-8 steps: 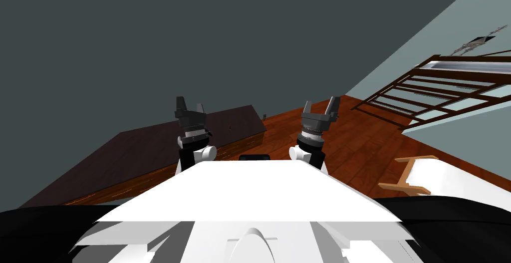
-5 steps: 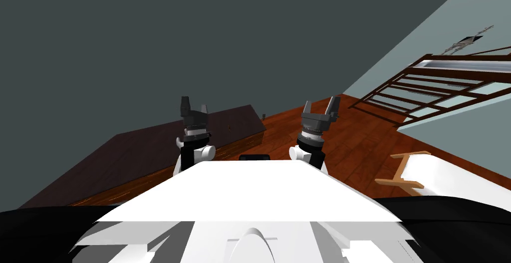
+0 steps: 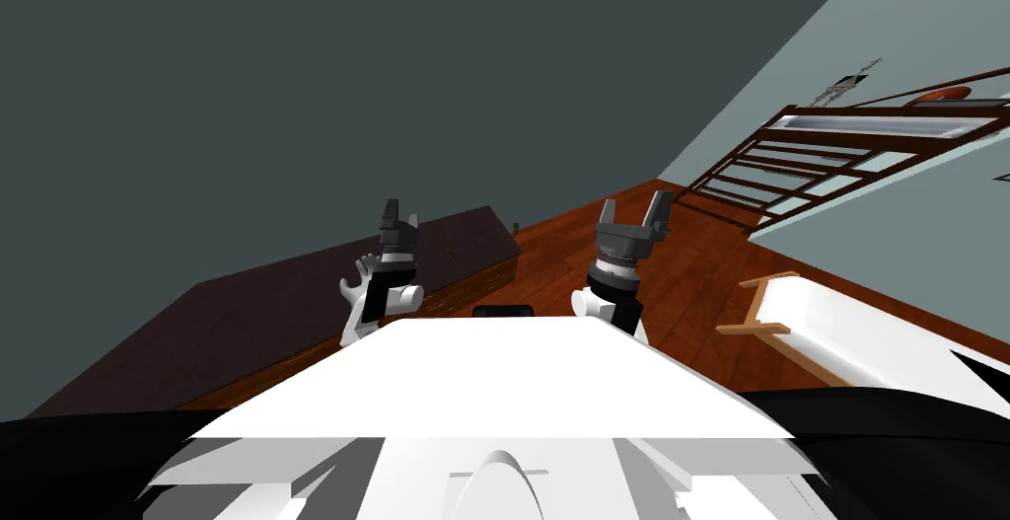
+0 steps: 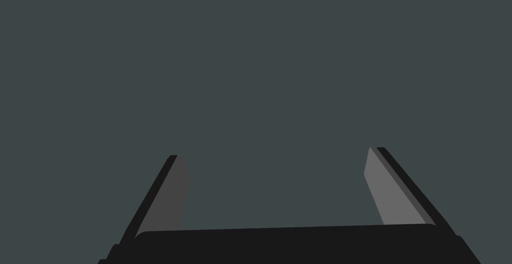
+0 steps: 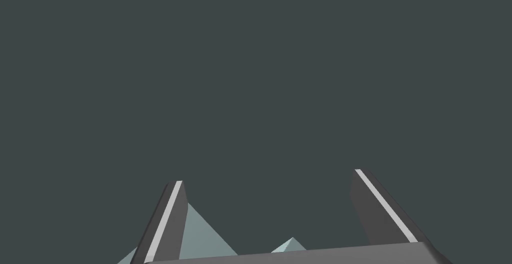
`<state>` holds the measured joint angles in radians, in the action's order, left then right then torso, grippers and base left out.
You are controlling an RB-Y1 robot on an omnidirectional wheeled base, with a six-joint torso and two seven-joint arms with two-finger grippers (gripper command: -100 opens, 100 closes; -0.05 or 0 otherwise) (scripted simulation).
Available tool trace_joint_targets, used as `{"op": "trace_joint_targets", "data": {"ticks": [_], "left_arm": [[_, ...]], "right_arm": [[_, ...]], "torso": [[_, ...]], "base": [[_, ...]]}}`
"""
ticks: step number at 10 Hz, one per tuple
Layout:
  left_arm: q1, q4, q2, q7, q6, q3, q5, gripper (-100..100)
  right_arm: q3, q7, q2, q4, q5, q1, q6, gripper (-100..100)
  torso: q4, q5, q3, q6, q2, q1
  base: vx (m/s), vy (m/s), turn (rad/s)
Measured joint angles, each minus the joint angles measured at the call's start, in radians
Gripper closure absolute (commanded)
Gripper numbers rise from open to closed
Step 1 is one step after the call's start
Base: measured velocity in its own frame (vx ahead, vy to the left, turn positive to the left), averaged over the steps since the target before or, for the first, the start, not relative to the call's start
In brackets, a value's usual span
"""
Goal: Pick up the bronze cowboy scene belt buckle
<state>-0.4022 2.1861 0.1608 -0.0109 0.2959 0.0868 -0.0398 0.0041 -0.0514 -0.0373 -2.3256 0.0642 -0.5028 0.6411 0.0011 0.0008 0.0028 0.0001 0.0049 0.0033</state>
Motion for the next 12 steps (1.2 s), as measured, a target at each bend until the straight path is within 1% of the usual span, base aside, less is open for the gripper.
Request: {"op": "trace_joint_targets", "data": {"ticks": [1, 2, 3, 5, 6, 8, 9, 10, 11, 12], "left_arm": [[0.012, -0.017, 0.011, -0.009, -0.028, 0.002, 0.002, -100], [0.041, -0.06, 0.025, -0.02, -0.049, 0.007, 0.004, -100], [0.05, -0.089, 0.044, -0.025, -0.068, 0.016, 0.001, -100], [0.087, -0.128, 0.062, -0.034, -0.114, 0.028, -0.001, -100], [0.113, -0.174, 0.071, -0.043, -0.133, 0.033, 0.001, -100], [0.133, -0.199, 0.085, -0.054, -0.176, 0.041, 0.0, -100], [0.15, -0.225, 0.094, -0.063, -0.207, 0.046, 0.0, -100], [0.183, -0.269, 0.105, -0.074, -0.235, 0.052, 0.0, -100], [0.194, -0.298, 0.12, -0.081, -0.262, 0.059, -0.004, -100], [0.197, -0.317, 0.124, -0.086, -0.28, 0.06, -0.005, -100]], "right_arm": [[0.0, 0.0, 0.0, 0.0, 0.0, 0.0, 0.0, 0], [0.0, 0.0, 0.0, 0.0, 0.0, 0.0, 0.0, 0], [0.0, 0.0, 0.0, 0.0, 0.0, 0.0, 0.0, 0], [0.0, 0.0, 0.0, 0.0, 0.0, 0.0, 0.0, 0], [0.0, 0.0, 0.0, 0.0, 0.0, 0.0, 0.0, 0], [0.0, 0.0, 0.0, 0.0, 0.0, 0.0, 0.0, 0], [0.0, 0.0, 0.0, 0.0, 0.0, 0.0, 0.0, 0], [0.0, 0.0, 0.0, 0.0, 0.0, 0.0, 0.0, 0], [0.0, 0.0, 0.0, 0.0, 0.0, 0.0, 0.0, 0], [0.0, 0.0, 0.0, 0.0, 0.0, 0.0, 0.0, 0]], "torso": [[0.0, 0.0, 0.0, 0.0, 0.0, 0.0], [0.0, 0.0, 0.0, 0.0, 0.001, 0.001], [0.0, 0.0, 0.001, 0.0, 0.002, 0.001], [0.0, 0.0, -0.001, 0.0, -0.001, 0.0], [0.0, 0.0, 0.0, 0.0, -0.001, 0.001], [0.0, 0.0, -0.001, 0.0, -0.001, -0.001], [0.0, 0.0, 0.0, 0.0, 0.0, 0.0], [0.0, 0.0, 0.001, 0.0, 0.001, 0.0], [0.0, 0.0, 0.0, 0.0, 0.0, 0.001], [0.0, 0.0, -0.001, -0.001, -0.002, 0.0]], "base": [[-0.097, 0.057, -0.185], [-0.116, 0.046, -0.176], [-0.078, 0.038, -0.087], [-0.064, 0.041, -0.195], [-0.062, 0.035, -0.08], [-0.085, 0.029, -0.215], [-0.108, 0.032, -0.246], [-0.084, 0.04, -0.203], [-0.051, 0.032, -0.057], [-0.039, 0.022, -0.131]]}}
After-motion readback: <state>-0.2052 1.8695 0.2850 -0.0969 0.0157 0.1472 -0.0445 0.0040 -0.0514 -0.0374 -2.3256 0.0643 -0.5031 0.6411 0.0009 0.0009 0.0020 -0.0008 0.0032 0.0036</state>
